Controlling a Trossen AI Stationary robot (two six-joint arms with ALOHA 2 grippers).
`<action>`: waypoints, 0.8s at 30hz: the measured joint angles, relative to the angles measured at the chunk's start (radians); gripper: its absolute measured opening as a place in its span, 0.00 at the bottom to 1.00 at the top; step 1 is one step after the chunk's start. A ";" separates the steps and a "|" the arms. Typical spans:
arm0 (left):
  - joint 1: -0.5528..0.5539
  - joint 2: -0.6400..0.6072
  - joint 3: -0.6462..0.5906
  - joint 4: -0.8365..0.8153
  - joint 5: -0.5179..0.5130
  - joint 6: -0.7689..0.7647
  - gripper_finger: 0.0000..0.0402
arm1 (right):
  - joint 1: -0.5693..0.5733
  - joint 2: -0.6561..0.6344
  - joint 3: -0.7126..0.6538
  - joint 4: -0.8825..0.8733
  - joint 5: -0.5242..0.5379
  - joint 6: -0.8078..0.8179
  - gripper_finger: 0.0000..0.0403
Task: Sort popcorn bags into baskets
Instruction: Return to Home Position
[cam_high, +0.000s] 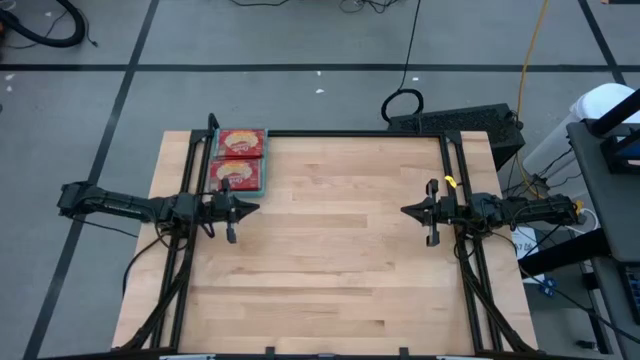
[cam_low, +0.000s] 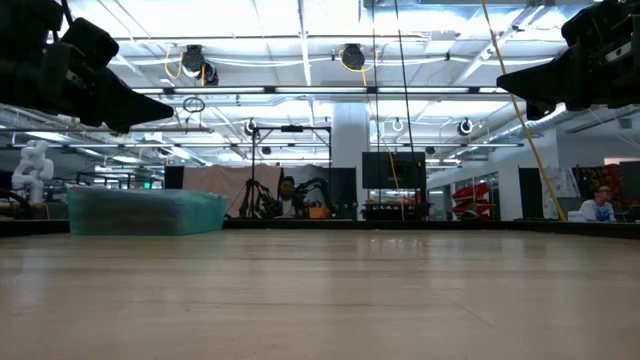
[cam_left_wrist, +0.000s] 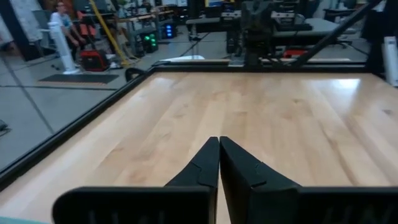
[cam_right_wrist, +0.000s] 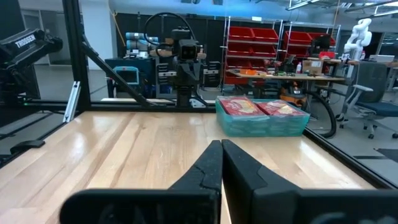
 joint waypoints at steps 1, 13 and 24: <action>0.000 -0.002 0.000 0.000 0.012 -0.003 0.03 | 0.000 0.000 0.000 0.001 0.000 -0.001 0.00; 0.028 -0.181 0.000 -0.060 0.099 0.039 0.02 | 0.000 0.000 -0.001 0.005 0.000 -0.001 0.00; 0.030 -0.388 0.001 -0.154 0.153 0.061 0.01 | 0.000 0.000 -0.002 0.006 0.000 -0.001 0.00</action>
